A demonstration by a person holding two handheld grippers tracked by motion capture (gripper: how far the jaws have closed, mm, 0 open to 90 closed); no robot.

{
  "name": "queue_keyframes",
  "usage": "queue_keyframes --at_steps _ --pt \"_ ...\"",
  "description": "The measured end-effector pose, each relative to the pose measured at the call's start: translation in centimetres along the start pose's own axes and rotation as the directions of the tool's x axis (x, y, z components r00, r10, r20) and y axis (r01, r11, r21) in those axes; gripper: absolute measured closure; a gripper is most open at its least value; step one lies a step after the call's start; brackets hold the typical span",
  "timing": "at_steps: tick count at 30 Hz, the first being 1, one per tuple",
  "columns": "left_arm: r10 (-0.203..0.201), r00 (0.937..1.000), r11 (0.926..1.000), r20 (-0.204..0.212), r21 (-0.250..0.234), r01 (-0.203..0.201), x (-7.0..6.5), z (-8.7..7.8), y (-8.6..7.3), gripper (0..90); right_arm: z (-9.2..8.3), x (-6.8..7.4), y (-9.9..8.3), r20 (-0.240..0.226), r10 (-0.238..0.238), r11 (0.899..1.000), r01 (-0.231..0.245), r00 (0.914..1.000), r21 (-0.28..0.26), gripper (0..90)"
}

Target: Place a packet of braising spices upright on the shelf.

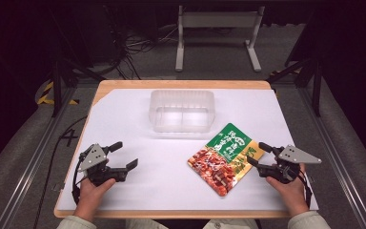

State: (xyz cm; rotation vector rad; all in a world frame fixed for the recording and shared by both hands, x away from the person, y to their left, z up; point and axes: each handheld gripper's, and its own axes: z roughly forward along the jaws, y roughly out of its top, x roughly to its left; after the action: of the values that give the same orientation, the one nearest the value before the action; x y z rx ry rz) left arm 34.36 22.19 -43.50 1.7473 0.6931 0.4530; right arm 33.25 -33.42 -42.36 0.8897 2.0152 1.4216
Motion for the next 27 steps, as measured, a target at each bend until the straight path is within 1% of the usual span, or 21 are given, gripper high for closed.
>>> queue_keyframes --at_steps 4,8,10,13,16,18,20,23,25,27 --pt "-0.003 1.0000 1.0000 -0.002 -0.004 0.003 0.0 0.0 0.0 12.7 0.0 -0.3 0.4 0.011 0.002 1.000 -0.002 0.9999 -0.017 27.3" --pt "0.001 1.0000 1.0000 -0.006 0.005 -0.001 0.0 0.0 0.0 12.7 0.1 -1.1 0.9 0.025 0.023 1.000 -0.023 0.9994 -0.004 26.7" --pt "0.000 1.0000 1.0000 -0.009 0.002 0.000 0.0 0.0 0.0 12.7 0.4 -1.7 1.2 0.041 0.027 0.999 -0.029 0.9988 0.026 26.3" --pt "-0.004 0.9999 1.0000 -0.010 0.000 0.004 0.0 0.0 0.0 12.7 0.8 -2.4 1.6 0.059 0.026 0.998 -0.029 0.9979 0.049 26.6" --pt "0.002 0.9999 1.0000 -0.011 0.002 -0.002 0.0 0.0 0.0 12.6 1.0 -3.0 2.1 0.072 0.043 0.997 -0.047 0.9965 0.054 27.8" --pt "0.001 0.9999 1.0000 -0.011 0.008 -0.001 0.0 0.0 0.0 12.7 1.1 -3.2 2.3 0.075 0.044 0.997 -0.048 0.9962 0.055 28.1" --pt "0.002 0.9999 1.0000 -0.012 0.005 -0.002 0.0 0.0 0.0 12.7 1.4 -3.8 2.8 0.083 0.048 0.997 -0.053 0.9954 0.063 28.7" --pt "-0.001 0.9999 1.0000 -0.012 0.004 0.001 0.0 0.0 0.0 12.7 1.6 -4.2 3.2 0.095 0.064 0.996 -0.071 0.9934 0.062 28.7" --pt "0.005 0.9999 0.9999 -0.014 0.011 -0.005 0.0 0.0 0.0 12.8 1.6 -4.5 3.3 0.091 0.081 0.995 -0.086 0.9926 0.058 28.6" --pt "0.006 0.9998 0.9999 -0.019 0.011 -0.006 0.0 0.0 -0.1 12.8 1.6 -4.7 3.4 0.089 0.083 0.995 -0.088 0.9926 0.052 28.5"
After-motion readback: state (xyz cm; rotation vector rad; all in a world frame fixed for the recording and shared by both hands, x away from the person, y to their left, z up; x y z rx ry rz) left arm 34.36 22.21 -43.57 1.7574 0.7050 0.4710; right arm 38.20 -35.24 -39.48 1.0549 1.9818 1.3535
